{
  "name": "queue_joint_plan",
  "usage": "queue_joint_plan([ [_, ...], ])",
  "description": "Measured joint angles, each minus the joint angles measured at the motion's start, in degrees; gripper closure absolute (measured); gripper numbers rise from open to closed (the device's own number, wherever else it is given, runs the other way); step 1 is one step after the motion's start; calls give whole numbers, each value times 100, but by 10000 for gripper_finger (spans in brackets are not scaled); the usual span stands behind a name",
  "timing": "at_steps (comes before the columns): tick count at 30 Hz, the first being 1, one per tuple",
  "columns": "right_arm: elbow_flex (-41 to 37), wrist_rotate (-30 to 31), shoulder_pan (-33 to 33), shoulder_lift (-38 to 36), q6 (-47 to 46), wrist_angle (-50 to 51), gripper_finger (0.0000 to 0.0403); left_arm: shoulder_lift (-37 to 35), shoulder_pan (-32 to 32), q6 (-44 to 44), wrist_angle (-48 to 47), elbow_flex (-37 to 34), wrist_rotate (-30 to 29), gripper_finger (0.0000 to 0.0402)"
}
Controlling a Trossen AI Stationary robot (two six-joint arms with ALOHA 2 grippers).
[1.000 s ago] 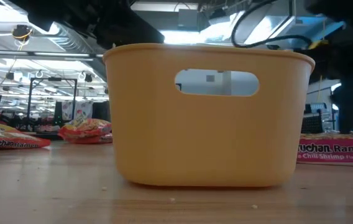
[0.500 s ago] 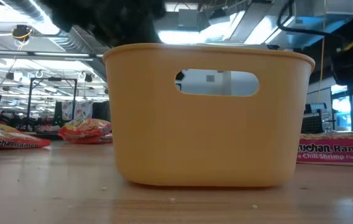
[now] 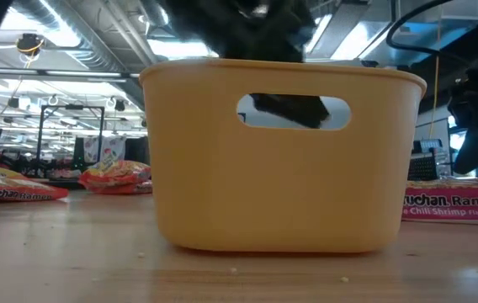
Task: Sort Maruchan noodles
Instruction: Put the green noodle pack into the white bin
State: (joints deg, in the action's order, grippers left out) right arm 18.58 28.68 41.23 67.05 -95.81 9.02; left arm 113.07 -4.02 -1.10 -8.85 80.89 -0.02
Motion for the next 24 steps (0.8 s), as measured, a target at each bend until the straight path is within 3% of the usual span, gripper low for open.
queue_joint_plan([
  [7,-1,35,0,0,7,4,59,1252,103,416,-1473,1798,-39,214],
  [12,0,1,0,0,8,2,59,1864,195,469,-2340,2642,-133,214],
  [24,-1,170,0,305,-75,-354,59,2068,263,771,-2377,2784,-200,214],
])
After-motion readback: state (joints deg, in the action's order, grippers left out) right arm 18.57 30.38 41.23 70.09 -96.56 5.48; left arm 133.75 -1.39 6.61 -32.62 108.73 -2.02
